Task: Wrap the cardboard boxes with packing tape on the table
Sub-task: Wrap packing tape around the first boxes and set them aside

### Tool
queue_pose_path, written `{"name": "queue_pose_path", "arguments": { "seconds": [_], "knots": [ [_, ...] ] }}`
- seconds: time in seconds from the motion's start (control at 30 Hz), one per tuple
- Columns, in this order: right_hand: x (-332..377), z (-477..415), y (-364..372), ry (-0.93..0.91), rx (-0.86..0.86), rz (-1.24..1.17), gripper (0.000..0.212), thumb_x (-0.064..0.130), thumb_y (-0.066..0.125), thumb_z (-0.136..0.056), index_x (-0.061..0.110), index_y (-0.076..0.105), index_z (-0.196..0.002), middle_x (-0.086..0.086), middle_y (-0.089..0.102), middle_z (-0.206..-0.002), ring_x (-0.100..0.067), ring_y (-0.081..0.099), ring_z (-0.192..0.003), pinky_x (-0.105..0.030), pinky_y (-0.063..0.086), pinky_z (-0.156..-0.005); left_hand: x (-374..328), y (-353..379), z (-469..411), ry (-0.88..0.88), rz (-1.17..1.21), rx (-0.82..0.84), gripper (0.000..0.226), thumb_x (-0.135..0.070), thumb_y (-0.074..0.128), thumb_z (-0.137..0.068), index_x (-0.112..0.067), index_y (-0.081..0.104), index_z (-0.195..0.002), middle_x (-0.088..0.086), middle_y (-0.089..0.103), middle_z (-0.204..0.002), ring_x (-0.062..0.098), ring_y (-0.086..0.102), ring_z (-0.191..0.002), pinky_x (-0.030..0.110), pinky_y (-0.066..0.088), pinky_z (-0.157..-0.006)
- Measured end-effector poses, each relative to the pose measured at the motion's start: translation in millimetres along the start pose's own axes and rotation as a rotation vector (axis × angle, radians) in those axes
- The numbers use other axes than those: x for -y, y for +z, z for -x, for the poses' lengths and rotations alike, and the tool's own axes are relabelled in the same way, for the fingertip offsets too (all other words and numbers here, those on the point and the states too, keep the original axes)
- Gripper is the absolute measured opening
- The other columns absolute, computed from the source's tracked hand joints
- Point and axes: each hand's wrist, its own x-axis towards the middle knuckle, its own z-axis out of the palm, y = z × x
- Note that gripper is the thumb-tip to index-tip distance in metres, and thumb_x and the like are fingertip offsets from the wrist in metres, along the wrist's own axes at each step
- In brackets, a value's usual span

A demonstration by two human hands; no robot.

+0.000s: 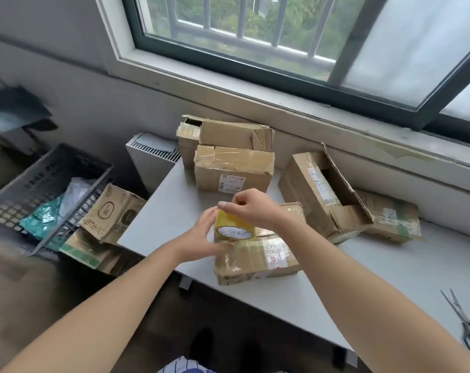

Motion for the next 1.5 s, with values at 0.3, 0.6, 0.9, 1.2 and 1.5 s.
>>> {"name": "queue_pose_path", "arguments": {
  "seconds": [0.3,0.6,0.9,1.2,1.5],
  "knots": [
    [-16,34,-14,0.036,0.026,0.126,0.061,0.065,0.061,-0.091,0.011,0.05,-0.064,-0.001,0.038,-0.06,-0.012,0.036,-0.053,-0.031,0.028,-0.054,35,14,-5,0.127,0.03,-0.084,0.088,-0.027,0.089,-0.075,-0.055,0.036,-0.139,-0.022,0.027,-0.142,-0.021,0.032,-0.128,0.002,0.033,-0.096],
    [-54,92,-77,0.243,0.038,0.514,0.062,0.073,0.063,-0.083,0.015,0.053,-0.062,0.0,0.05,-0.056,-0.016,0.049,-0.055,-0.031,0.031,-0.052,40,3,-11,0.106,0.006,-0.019,0.089,-0.03,0.09,-0.074,-0.055,0.037,-0.141,-0.026,0.024,-0.147,-0.004,0.038,-0.132,0.022,0.035,-0.105],
    [-78,108,-90,0.251,0.084,0.523,0.062,0.076,0.056,-0.086,0.021,0.05,-0.058,0.001,0.052,-0.053,-0.015,0.05,-0.052,-0.031,0.035,-0.052,36,0,-11,0.084,0.008,0.008,0.088,-0.028,0.09,-0.075,-0.059,0.039,-0.139,-0.028,0.027,-0.151,-0.001,0.036,-0.139,0.025,0.038,-0.108],
    [-142,106,-92,0.292,0.108,0.666,0.077,0.089,0.05,-0.077,0.013,0.059,-0.065,0.002,0.059,-0.056,-0.015,0.055,-0.059,-0.034,0.042,-0.056,28,0,-13,0.023,0.05,0.052,0.09,-0.022,0.087,-0.08,-0.061,0.035,-0.142,-0.029,0.035,-0.149,-0.007,0.038,-0.138,0.033,0.043,-0.112],
    [-154,112,-96,0.278,0.078,0.514,0.084,0.092,0.047,-0.073,0.01,0.065,-0.071,0.003,0.051,-0.05,-0.014,0.051,-0.052,-0.033,0.037,-0.054,19,0,-9,-0.022,0.055,0.044,0.088,-0.018,0.086,-0.082,-0.061,0.036,-0.141,-0.024,0.041,-0.147,-0.002,0.041,-0.139,0.024,0.048,-0.101]
  ]
}}
